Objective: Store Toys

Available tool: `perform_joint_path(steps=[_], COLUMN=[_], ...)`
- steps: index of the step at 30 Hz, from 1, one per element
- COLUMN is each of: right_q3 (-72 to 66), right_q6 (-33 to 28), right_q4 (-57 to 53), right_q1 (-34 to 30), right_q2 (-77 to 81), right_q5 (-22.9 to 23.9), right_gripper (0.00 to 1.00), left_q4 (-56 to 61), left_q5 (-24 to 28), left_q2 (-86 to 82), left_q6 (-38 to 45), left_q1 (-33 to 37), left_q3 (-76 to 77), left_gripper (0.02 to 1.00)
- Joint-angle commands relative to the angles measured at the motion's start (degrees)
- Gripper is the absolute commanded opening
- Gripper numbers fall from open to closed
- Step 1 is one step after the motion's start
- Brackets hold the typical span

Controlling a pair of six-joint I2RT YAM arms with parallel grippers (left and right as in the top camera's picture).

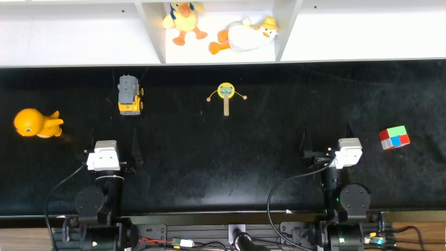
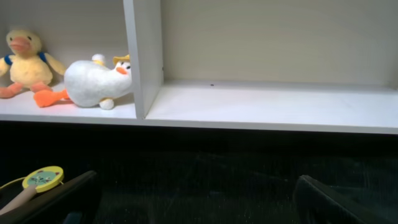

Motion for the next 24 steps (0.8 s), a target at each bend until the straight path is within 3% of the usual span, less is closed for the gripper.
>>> perform_joint_path(steps=[1, 16, 24], right_q3=[-0.76, -0.76, -0.76], right_q6=[0.24, 0.24, 0.24], right_q4=[0.28, 0.28, 0.28], right_q1=[-0.15, -0.15, -0.15], right_q2=[-0.37, -0.37, -0.37], right_q5=[-0.35, -0.35, -0.35], right_gripper=[0.996, 0.996, 0.996], left_q4=[-29.0, -23.08, -19.15], left_q5=[-2.38, -0.28, 0.74], left_q2=[19.63, 15.5, 22.58], left_q6=[-9.31, -9.68, -9.73], left_q1=[-0.11, -0.15, 2.16], left_q3=[26.95, 21.07, 24.02], left_gripper=[0.996, 0.996, 0.996])
